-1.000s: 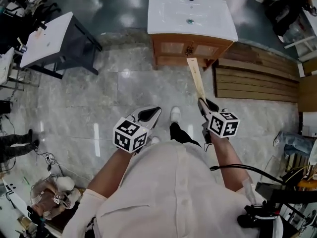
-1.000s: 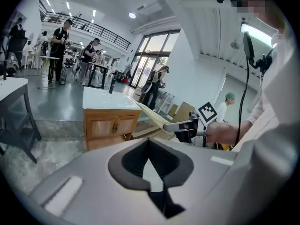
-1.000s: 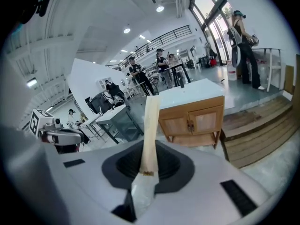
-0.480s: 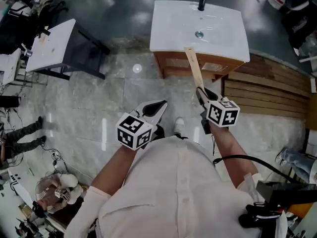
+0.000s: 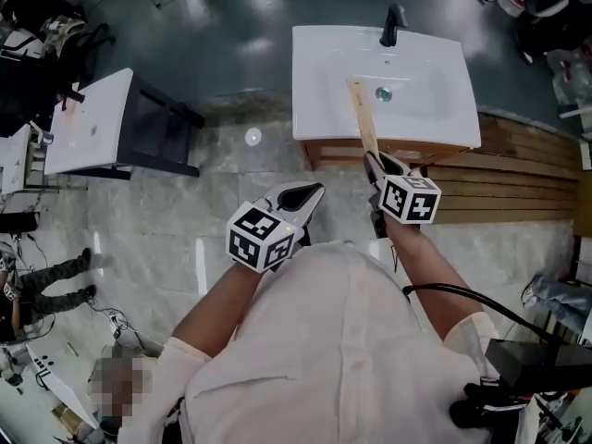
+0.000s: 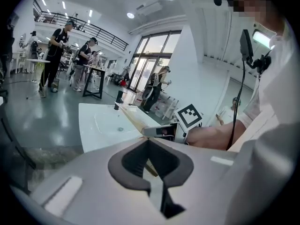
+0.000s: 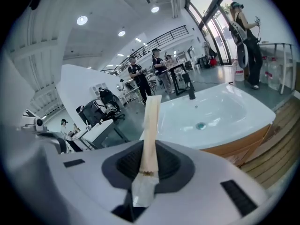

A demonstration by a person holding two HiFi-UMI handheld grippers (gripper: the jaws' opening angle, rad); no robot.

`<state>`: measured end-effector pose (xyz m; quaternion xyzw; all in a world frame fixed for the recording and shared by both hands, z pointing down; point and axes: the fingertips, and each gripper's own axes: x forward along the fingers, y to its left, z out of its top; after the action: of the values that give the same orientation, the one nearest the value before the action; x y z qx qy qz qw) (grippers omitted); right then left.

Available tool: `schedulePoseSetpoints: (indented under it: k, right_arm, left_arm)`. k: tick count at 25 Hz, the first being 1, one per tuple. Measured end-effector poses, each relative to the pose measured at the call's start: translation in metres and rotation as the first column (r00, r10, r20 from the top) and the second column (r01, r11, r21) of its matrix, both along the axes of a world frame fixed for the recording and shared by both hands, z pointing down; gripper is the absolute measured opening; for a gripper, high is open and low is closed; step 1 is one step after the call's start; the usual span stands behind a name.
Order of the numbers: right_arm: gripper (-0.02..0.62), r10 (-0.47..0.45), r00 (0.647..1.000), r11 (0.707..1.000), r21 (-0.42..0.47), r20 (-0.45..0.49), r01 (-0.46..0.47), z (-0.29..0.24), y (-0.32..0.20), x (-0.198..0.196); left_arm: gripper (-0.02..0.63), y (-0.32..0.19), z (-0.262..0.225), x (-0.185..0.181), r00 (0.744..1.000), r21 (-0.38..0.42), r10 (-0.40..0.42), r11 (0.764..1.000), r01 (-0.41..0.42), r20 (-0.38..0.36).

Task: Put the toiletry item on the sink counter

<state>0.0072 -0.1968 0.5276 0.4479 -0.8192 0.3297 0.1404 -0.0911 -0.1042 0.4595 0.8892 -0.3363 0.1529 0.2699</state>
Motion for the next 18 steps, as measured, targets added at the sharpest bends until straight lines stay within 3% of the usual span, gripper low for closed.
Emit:
schedulePoseSetpoints:
  k: [8, 18]
  right_arm:
    - [0.054, 0.082, 0.997, 0.996, -0.02, -0.006, -0.083, 0.01, -0.089, -0.063]
    - [0.054, 0.137, 0.987, 0.989, -0.048, -0.084, -0.141, 0.059, -0.169, -0.113]
  left_arm:
    - [0.006, -0.076, -0.004, -0.046, 0.991, -0.022, 0.132, 0.991, -0.132, 0.002]
    - [0.006, -0.127, 0.014, -0.096, 0.982, -0.07, 0.188, 0.98, -0.189, -0.01]
